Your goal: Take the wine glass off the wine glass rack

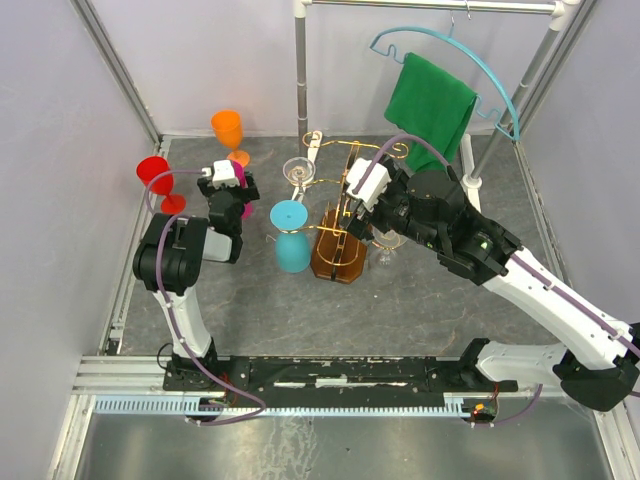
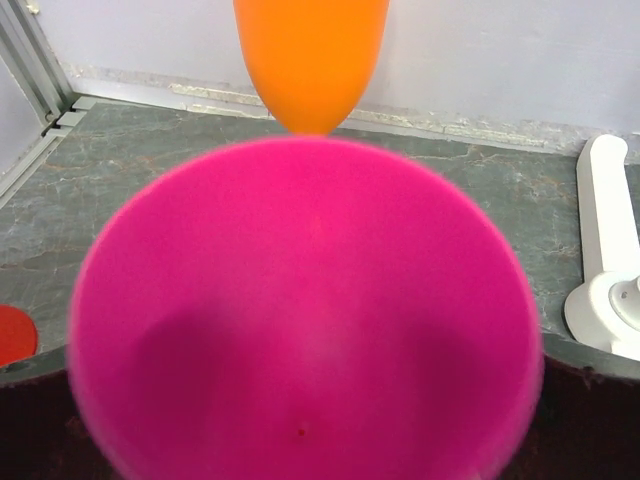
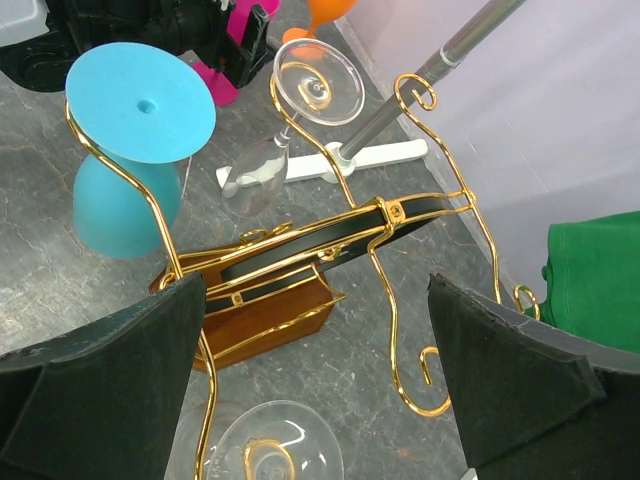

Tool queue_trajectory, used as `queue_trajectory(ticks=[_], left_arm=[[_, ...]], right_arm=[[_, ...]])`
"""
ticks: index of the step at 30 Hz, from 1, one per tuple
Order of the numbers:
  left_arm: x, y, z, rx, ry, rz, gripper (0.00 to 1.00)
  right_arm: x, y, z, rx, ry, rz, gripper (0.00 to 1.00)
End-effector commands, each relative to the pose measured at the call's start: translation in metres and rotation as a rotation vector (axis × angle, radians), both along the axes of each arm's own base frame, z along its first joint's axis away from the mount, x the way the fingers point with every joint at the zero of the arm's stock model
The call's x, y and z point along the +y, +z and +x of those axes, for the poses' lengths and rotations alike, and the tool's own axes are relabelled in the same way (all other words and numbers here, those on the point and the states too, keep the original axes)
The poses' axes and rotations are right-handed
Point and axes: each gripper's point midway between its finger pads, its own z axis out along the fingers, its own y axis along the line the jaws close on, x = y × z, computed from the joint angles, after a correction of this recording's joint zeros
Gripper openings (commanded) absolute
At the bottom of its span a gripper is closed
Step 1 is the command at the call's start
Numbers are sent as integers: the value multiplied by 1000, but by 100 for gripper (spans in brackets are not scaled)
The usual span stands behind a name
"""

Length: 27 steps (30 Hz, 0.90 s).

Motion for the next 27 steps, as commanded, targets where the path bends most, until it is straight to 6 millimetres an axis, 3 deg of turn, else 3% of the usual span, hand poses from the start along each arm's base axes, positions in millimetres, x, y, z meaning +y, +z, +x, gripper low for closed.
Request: queue_trajectory(ticks=[1,10,20,23,27], left_arm=[[8,14,-3,-47,31,34,99],[10,15,-21,-3,20,74,99],[35,36,-76,119,143,27,99],[43,43,-100,166,182,4,99],[46,74,-128,154,202,-73,99]], right_arm=[[-1,10,0,-16,1,34,100],[-3,15,-1,-25,4,44,100],[7,19,-8,118,14,110,99],[6,24,-5,201,-49,161,92],[-2,36,-3,287,-146,277,80]])
